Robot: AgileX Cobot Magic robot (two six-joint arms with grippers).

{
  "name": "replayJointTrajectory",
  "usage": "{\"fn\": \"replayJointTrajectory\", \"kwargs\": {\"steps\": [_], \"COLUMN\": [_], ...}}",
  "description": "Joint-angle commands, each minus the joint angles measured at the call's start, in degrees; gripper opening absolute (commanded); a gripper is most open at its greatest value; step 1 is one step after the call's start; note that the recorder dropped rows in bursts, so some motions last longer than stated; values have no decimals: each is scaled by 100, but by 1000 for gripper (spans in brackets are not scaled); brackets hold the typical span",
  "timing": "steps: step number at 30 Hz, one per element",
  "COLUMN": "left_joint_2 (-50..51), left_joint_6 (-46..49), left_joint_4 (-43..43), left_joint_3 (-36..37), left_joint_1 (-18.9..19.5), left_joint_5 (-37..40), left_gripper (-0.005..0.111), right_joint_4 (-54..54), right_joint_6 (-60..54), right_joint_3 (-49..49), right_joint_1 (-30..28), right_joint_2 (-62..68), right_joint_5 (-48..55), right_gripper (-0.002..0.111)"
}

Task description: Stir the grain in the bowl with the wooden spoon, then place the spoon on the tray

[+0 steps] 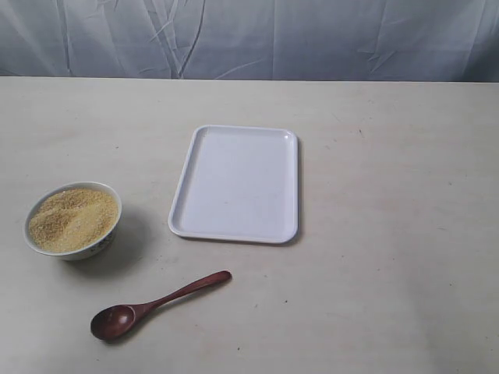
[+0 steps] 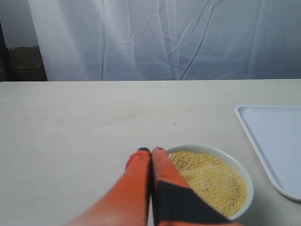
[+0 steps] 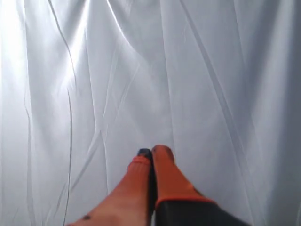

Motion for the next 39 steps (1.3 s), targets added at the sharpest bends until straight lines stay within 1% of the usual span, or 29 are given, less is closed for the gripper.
{"fn": "replayJointTrajectory", "kwargs": {"steps": [1, 2, 4, 6, 8, 9, 12, 13, 14, 15, 19, 22, 23, 24, 25, 28, 30, 31, 35, 37, 39], "left_joint_2": [-29, -29, -29, -29, -29, -29, -29, -29, -29, -29, -29, -29, -29, -29, -29, -29, -29, -29, -29, -29, -29], "left_joint_6": [-32, -32, -32, -32, -32, -32, -32, -32, -32, -32, -32, -32, -32, -32, -32, -32, -32, -32, -32, -32, -32], "left_joint_4": [43, 43, 43, 43, 43, 43, 43, 43, 43, 43, 43, 43, 43, 43, 43, 43, 43, 43, 43, 43, 43], "left_joint_3": [27, 27, 27, 27, 27, 27, 27, 27, 27, 27, 27, 27, 27, 27, 27, 27, 27, 27, 27, 27, 27], "left_joint_1": [0, 0, 0, 0, 0, 0, 0, 0, 0, 0, 0, 0, 0, 0, 0, 0, 0, 0, 0, 0, 0], "left_joint_5": [-21, -21, -21, -21, -21, -21, -21, -21, -21, -21, -21, -21, -21, -21, -21, -21, -21, -21, -21, -21, -21], "left_gripper": [0, 0, 0, 0, 0, 0, 0, 0, 0, 0, 0, 0, 0, 0, 0, 0, 0, 0, 0, 0, 0], "right_joint_4": [182, 295, 528, 582, 582, 527, 359, 388, 424, 559, 1301, 1429, 1429, 1429, 1429, 1418, 1418, 1436, 1436, 1484, 1496], "right_joint_6": [-9, -9, -9, -9, -9, -9, -9, -9, -47, -211, -1509, -1973, -2118, -2354, -2534, -2870, -3227, -3564, -4805, -5214, -5355], "right_joint_3": [10, 10, -54, -368, -695, -1006, -1768, -2189, -2359, -2747, -3442, -3655, -3747, -3901, -4055, -4525, -4833, -5070, -5694, -6013, -6257], "right_joint_1": [22, 22, 22, 22, 22, 22, 22, 22, 22, 22, 76, 668, 965, 1467, 1838, 2598, 2974, 3237, 3939, 4243, 4496], "right_joint_2": [-31, -31, -31, 167, 508, 1027, 2304, 2911, 3181, 3837, 5372, 6234, 6512, 6913, 7250, 7869, 8216, 8461, 9146, 9469, 9756], "right_joint_5": [-522, -357, 373, 1574, 2557, 3060, 3950, 4458, 4758, 5235, 6031, 6281, 6342, 6347, 6337, 6325, 6325, 6325, 6340, 6330, 6330], "right_gripper": [0, 0, -1, -1, -1, -1, -1, -1, -1, -1, -1, -1, -1, -1, -1, -1, -1, -1, -1, -1, -1]}}
